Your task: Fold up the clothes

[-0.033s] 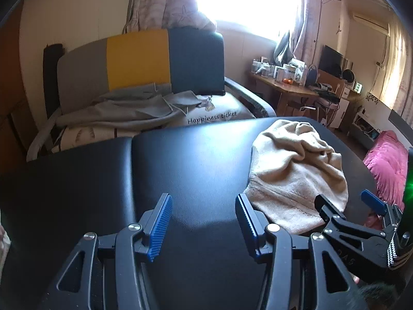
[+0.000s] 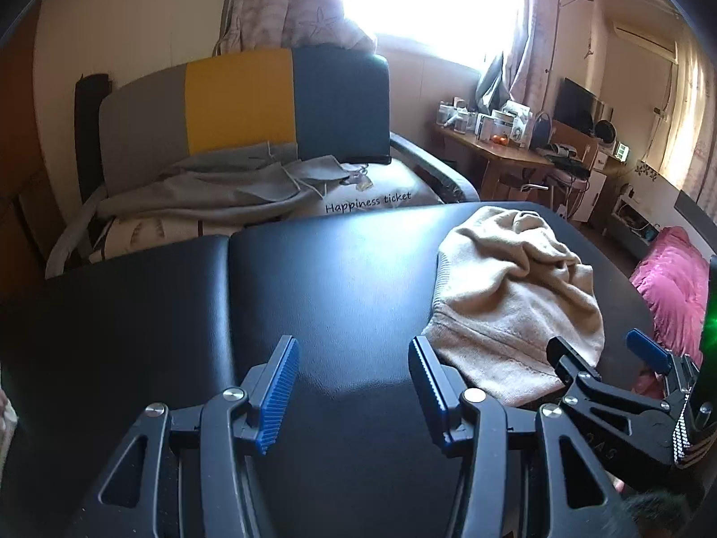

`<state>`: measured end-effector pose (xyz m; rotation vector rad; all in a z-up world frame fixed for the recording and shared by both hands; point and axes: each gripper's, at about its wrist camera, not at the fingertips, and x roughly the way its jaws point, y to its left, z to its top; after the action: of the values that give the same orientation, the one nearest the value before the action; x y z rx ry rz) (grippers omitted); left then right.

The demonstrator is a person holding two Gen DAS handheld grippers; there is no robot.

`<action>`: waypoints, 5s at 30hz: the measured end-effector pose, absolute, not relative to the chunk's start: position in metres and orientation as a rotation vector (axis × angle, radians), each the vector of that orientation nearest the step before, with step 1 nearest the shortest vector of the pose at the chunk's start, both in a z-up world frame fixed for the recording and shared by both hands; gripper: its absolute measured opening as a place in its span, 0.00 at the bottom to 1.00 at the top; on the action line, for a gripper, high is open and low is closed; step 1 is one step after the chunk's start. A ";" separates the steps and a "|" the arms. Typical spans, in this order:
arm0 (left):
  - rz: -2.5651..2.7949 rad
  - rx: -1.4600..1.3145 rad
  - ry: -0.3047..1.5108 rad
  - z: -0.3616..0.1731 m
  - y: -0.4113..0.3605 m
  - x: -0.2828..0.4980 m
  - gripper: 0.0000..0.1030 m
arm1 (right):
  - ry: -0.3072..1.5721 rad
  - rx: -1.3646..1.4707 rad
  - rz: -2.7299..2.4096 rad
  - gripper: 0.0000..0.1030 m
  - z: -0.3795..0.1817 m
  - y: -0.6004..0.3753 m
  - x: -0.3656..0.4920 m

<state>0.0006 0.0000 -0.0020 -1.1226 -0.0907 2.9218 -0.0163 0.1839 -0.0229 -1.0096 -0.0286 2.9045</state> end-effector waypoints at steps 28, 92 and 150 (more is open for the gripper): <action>2.894 -1.287 0.123 -0.058 0.002 0.006 0.53 | 0.060 -1.070 2.938 1.00 -0.060 0.207 0.001; 2.787 -1.399 -0.054 -0.097 -0.117 0.021 0.06 | -0.154 -1.218 3.171 0.69 -0.057 0.211 -0.034; 2.593 -1.422 -0.276 -0.112 -0.114 0.053 0.14 | -0.087 -1.388 3.010 0.66 0.005 0.255 -0.038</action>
<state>0.0534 -0.1141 -0.1119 -1.4219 -0.2756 2.5932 -0.0379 0.2549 0.0052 -1.3883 -0.0869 3.0098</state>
